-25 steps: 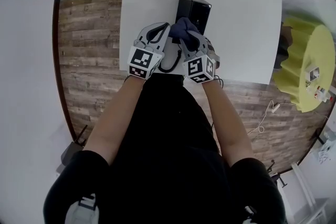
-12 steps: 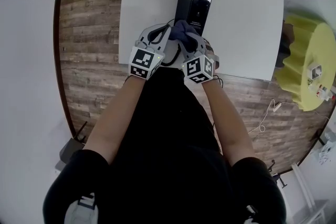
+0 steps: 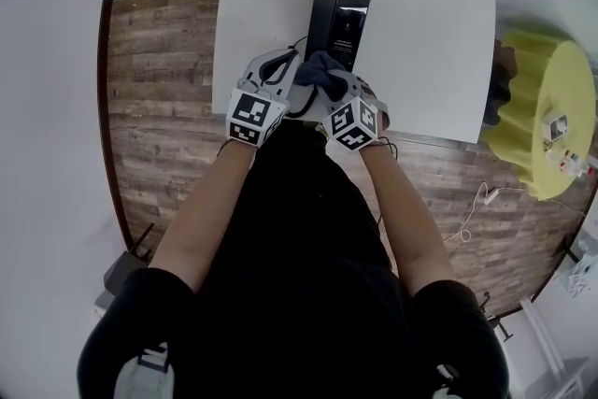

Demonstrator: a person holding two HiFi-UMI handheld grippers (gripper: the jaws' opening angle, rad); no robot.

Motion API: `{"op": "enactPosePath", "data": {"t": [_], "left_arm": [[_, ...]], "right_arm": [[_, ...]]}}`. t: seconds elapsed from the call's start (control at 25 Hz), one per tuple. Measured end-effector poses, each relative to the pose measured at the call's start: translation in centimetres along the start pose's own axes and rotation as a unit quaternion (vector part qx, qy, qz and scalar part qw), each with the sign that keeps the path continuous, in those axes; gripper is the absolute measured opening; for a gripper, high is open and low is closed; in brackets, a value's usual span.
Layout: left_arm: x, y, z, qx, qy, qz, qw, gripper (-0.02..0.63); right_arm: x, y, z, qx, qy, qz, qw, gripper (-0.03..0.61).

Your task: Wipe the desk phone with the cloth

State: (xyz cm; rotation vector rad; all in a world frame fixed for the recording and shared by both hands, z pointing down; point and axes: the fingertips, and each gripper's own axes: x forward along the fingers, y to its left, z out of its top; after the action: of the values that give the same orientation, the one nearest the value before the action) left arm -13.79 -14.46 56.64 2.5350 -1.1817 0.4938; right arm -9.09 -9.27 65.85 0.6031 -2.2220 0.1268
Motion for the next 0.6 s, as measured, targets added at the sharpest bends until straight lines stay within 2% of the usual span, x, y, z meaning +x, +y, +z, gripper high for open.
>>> {"op": "enactPosePath", "data": {"t": [0.4, 0.6], "left_arm": [[-2.0, -1.3, 3.5, 0.041, -0.009, -0.013, 0.9991, 0.011], [-4.2, -3.2, 7.4, 0.063, -0.035, -0.037, 0.9967, 0.011]], "right_arm": [[-5.9, -0.2, 3.8, -0.048, -0.032, -0.017, 0.998, 0.097], [-10.3, -1.6, 6.9, -0.033, -0.073, -0.048, 0.996, 0.097]]}}
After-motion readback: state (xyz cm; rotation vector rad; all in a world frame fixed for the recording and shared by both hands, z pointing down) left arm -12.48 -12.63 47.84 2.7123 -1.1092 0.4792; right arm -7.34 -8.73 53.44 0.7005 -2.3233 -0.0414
